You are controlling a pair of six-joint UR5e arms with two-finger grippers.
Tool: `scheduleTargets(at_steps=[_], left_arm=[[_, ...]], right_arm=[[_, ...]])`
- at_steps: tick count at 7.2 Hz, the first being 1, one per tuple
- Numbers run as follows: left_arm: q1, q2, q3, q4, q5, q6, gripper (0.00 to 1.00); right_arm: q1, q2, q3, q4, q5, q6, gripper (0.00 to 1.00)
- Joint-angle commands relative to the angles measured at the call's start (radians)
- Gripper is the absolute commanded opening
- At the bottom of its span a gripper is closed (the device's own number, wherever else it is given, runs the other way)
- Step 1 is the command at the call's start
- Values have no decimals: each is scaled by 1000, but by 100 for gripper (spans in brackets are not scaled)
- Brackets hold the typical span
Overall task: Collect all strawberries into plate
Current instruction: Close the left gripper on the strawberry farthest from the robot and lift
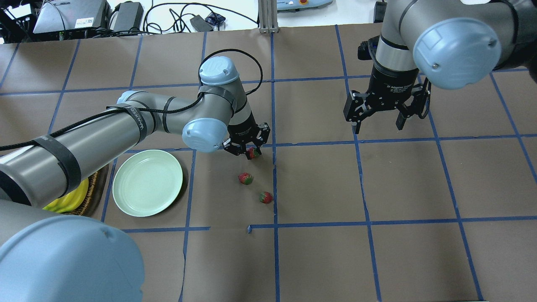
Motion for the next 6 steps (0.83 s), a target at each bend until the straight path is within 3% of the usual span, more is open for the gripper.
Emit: scheduleTargets(at_steps=[1,4,6], left_arm=[[6,60,11,-40,20,48,0],[104,168,45,-259,185,356,0],[196,179,34,-326,285,587,0]], right_arm=[[0,5,0,-1,-1,-1,100],[0,5,0,-1,-25,-1,100],[0,5,0,-14,-36,-5,100]])
